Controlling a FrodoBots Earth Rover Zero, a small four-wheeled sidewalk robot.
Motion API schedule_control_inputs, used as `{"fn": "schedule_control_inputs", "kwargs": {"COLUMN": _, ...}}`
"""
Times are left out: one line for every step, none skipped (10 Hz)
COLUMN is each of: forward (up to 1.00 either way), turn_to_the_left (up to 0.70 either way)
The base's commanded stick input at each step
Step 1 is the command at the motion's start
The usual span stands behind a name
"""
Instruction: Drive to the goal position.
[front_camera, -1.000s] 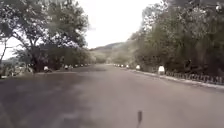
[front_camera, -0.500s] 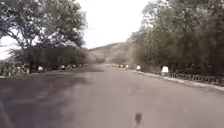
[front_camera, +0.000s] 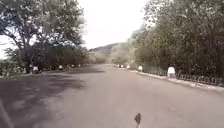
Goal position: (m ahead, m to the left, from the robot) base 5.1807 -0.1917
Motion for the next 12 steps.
{"fn": "schedule_control_inputs", "kwargs": {"forward": 1.0, "turn_to_the_left": 0.0}}
{"fn": "schedule_control_inputs", "kwargs": {"forward": 1.0, "turn_to_the_left": 0.0}}
{"fn": "schedule_control_inputs", "kwargs": {"forward": 1.0, "turn_to_the_left": 0.0}}
{"fn": "schedule_control_inputs", "kwargs": {"forward": 1.0, "turn_to_the_left": 0.0}}
{"fn": "schedule_control_inputs", "kwargs": {"forward": 1.0, "turn_to_the_left": 0.0}}
{"fn": "schedule_control_inputs", "kwargs": {"forward": 1.0, "turn_to_the_left": 0.0}}
{"fn": "schedule_control_inputs", "kwargs": {"forward": 1.0, "turn_to_the_left": 0.0}}
{"fn": "schedule_control_inputs", "kwargs": {"forward": 1.0, "turn_to_the_left": 0.0}}
{"fn": "schedule_control_inputs", "kwargs": {"forward": 1.0, "turn_to_the_left": 0.0}}
{"fn": "schedule_control_inputs", "kwargs": {"forward": 1.0, "turn_to_the_left": 0.0}}
{"fn": "schedule_control_inputs", "kwargs": {"forward": 1.0, "turn_to_the_left": 0.0}}
{"fn": "schedule_control_inputs", "kwargs": {"forward": 1.0, "turn_to_the_left": 0.0}}
